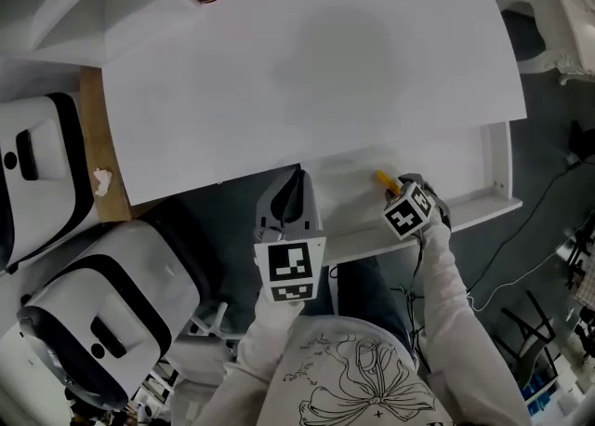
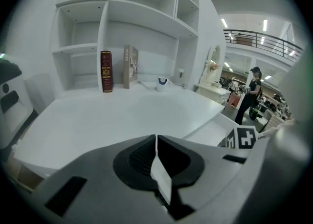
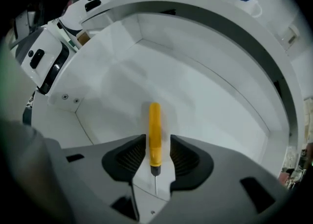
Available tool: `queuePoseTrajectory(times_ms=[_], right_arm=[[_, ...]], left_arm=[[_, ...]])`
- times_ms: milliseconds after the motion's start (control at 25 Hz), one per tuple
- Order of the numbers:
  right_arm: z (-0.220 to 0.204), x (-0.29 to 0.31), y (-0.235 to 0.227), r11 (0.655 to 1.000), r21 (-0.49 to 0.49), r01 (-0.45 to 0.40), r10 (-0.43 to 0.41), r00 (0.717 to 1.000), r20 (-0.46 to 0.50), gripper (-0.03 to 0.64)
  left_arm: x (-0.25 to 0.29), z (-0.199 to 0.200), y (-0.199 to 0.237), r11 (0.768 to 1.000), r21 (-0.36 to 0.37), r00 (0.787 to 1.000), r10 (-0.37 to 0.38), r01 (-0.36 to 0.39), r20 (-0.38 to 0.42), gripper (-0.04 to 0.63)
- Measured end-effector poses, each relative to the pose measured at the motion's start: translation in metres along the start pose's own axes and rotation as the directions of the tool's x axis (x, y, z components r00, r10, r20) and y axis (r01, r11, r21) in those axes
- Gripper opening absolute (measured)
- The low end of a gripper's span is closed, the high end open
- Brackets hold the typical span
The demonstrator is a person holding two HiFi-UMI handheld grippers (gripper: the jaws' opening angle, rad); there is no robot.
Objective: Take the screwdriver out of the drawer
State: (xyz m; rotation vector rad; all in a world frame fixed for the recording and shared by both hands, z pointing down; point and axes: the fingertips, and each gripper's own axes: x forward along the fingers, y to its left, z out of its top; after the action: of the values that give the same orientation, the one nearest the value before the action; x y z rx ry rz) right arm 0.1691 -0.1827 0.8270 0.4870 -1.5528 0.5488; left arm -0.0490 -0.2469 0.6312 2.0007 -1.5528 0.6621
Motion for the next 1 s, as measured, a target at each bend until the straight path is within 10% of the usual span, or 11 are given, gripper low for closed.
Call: queuePoseTrajectory(times_ms=[440,1000], right_arm=[[0.001,0.004,-0.001,1.000,-0.016,0.002,-0.003,1.000,-0.005,0.071],[0.037,-0.084,-0.006,0.983,0.183,0.018,-0.071,0.955,0.288,0.071]], left_arm=[[-0.001,-0.007,0.003,1.000,-0.023,1.000,0.011,-0.012,-0.014,0.012],[-0.024,0.030,-0.007,1.000,-0.004,0.998,-0.002,0.002,0.064,0.012]])
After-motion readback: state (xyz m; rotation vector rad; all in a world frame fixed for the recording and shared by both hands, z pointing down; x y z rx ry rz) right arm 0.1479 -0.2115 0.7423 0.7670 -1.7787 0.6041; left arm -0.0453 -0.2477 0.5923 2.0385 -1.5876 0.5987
